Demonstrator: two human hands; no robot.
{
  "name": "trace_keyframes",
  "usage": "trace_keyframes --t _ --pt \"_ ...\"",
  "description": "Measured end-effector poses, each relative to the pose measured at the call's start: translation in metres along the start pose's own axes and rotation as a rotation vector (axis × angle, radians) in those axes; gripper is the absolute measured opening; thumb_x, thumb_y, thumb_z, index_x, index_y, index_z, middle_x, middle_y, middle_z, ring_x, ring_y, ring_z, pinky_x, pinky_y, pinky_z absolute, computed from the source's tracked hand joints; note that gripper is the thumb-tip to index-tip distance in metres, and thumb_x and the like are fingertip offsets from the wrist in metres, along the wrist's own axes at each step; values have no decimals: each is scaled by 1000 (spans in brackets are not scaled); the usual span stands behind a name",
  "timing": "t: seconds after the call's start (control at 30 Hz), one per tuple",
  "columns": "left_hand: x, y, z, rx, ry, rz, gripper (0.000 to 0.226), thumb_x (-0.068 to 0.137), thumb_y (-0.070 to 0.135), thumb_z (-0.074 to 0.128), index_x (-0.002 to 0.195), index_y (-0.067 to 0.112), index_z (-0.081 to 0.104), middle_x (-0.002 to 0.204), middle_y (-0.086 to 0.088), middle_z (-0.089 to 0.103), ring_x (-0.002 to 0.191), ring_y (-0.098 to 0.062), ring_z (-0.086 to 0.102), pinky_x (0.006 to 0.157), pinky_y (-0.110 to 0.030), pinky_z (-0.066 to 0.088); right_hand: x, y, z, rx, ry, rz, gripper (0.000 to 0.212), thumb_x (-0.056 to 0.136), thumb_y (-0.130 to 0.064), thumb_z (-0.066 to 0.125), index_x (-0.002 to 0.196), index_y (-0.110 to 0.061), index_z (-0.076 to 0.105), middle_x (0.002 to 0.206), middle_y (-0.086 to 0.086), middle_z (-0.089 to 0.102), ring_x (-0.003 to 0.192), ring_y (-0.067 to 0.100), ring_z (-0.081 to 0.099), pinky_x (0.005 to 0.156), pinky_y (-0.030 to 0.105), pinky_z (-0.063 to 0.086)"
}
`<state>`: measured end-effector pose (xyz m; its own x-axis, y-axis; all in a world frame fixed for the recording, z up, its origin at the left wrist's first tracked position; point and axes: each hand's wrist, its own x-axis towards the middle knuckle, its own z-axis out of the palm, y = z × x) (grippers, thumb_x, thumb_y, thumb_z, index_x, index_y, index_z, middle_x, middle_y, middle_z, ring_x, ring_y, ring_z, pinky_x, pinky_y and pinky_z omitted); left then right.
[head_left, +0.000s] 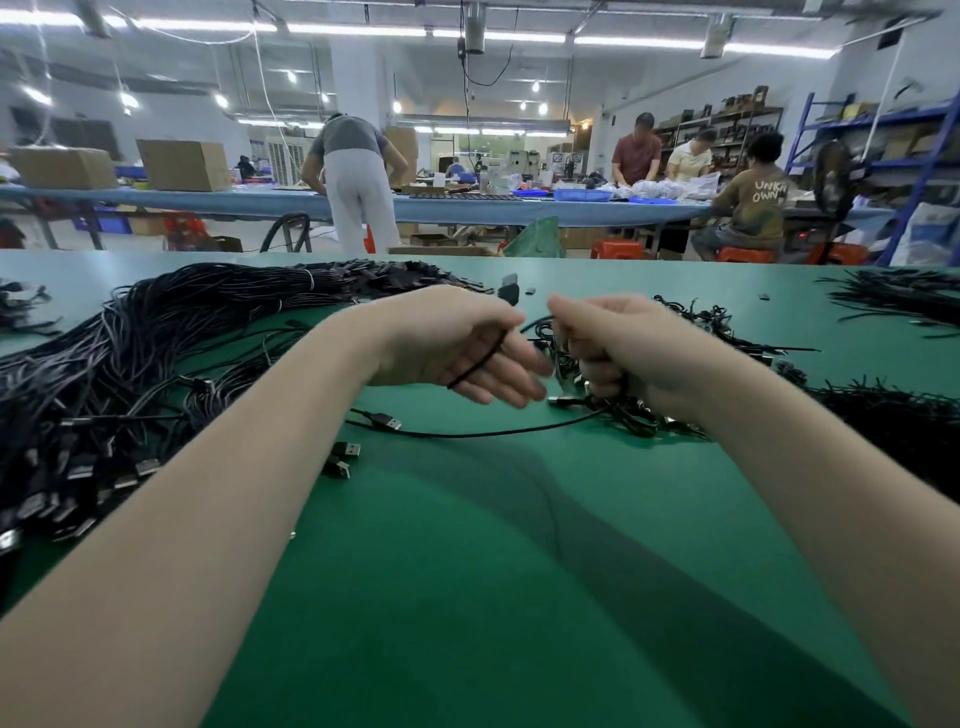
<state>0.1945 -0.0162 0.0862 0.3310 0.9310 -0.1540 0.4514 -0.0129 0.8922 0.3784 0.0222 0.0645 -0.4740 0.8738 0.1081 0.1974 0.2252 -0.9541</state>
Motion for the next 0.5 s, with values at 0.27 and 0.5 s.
trace_keyframes --t 0.27,0.5 --pt "2 18 -11 -874 353 387 46 104 34 30 101 9 68 86 -3 74 76 -12 70 61 -20 55 -9 -3 28 116 -429 -54 30 101 -34 39 97 -22 67 59 -8 40 50 10 36 53 23 35" --pt "-27 15 -30 -448 -4 301 48 92 31 41 49 21 58 40 10 39 32 -5 35 38 -17 30 0 18 13 -242 24 -32 36 86 -50 59 76 -17 67 54 -9 46 47 7 39 50 20 39"
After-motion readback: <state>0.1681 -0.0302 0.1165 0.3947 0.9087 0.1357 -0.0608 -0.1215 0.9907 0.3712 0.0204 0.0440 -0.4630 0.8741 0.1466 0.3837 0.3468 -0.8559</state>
